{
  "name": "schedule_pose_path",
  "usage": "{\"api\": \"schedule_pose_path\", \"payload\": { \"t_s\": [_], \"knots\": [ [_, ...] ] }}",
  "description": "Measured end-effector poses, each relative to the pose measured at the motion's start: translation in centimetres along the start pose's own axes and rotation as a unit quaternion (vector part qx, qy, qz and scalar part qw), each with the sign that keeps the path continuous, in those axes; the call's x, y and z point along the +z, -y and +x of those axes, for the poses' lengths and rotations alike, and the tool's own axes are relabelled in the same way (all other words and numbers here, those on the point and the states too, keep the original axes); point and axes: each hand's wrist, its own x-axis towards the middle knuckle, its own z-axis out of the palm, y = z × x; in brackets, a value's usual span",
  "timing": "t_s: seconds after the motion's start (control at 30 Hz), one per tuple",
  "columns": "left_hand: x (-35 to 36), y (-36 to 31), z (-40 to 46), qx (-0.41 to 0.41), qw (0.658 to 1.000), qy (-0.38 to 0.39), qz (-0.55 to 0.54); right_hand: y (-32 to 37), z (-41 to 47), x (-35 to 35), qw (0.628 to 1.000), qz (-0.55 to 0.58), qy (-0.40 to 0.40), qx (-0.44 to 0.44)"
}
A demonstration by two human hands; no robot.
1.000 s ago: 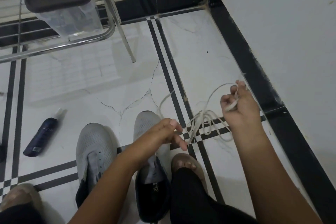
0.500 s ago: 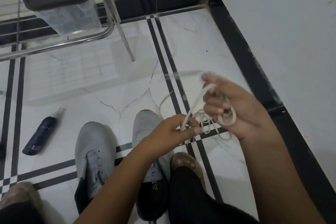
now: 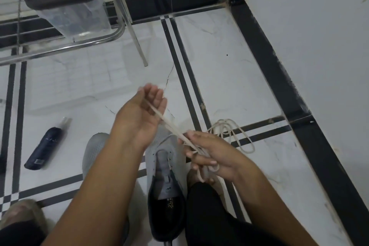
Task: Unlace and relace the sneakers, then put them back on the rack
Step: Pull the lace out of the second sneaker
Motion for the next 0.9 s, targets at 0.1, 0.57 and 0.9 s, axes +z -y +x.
{"api": "schedule_pose_path", "payload": {
  "t_s": [0.1, 0.57, 0.9],
  "knots": [
    [-3.2, -0.2, 0.4, -0.095, 0.993, -0.065, 0.008, 2.3, -1.6, -1.6, 0.977, -0.171, -0.11, -0.061],
    [-6.6, 7.3, -2.9, -0.053, 0.893, -0.037, 0.445, 4.3, 3.8, -6.4, 0.835, -0.308, -0.448, -0.084],
    [-18.2, 0.5, -3.0, -0.068, 0.624, -0.164, 0.761, 2.0, 4.6, -3.7, 0.649, -0.642, -0.407, 0.005]
  ]
}}
